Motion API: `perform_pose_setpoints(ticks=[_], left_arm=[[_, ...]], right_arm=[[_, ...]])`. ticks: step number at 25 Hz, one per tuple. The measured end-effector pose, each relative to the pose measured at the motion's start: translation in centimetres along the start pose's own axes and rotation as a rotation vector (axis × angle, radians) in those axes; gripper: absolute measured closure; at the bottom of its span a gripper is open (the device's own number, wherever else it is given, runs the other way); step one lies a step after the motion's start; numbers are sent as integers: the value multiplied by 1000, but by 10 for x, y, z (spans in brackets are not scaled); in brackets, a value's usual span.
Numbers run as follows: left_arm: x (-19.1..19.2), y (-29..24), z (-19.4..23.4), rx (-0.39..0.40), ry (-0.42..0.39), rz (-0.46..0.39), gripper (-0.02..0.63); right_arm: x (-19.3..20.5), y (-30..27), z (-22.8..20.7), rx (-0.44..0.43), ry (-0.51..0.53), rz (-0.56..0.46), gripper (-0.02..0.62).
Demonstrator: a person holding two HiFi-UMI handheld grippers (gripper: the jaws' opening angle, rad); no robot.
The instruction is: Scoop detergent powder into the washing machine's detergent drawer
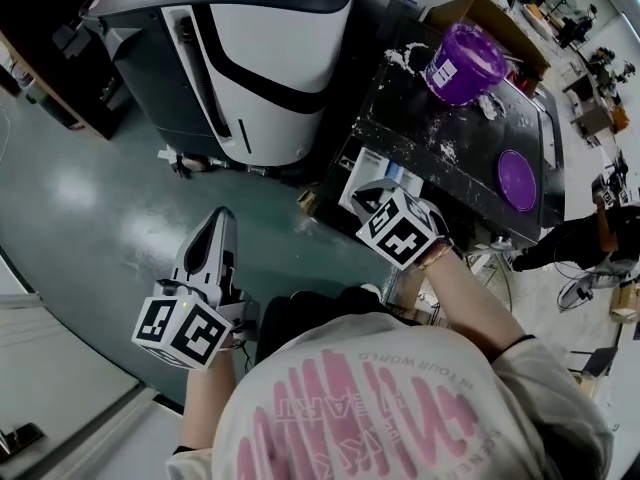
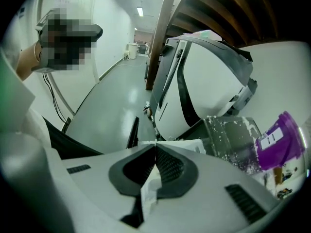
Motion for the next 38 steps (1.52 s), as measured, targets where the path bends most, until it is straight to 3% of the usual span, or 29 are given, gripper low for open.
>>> perform_pose_setpoints(ticks=[6,10,20,25,28,34,38], left_arm=[[3,10,-7,-33,-3,-29,603],[4,22,-20,-67,-16,-57,603],[13,47,-56,-153,-37,-111,603],[21,41,-73,-152,-45,-111,603],[28,32,-87,-139,-55,-91,603],[39,1,-117,-80,-97,-34,603],[43,-8,-134,-54,-105,-20,603]], right_arm=[[-3,5,-11,30,-18,-50,594],[-2,15,-26,51,-133,-135,592],[23,34,-80,-56,-739,-280,592],[38,45,-94,-195,-1111,-322,592],[44,56,-98,-279,-1271,-356,592],[50,85,-102,-334,-1395,-427,592],[50,100,-106,-340,-1394,-456,592]])
Point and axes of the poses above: the fingertips, and each gripper's own axes: y backward along the fingers, z to its left, x out of its underside, the point moved 2 cm from there along y, backward along the fingers, and after that the axes turned 12 degrees about x, right-handed, at the moved point
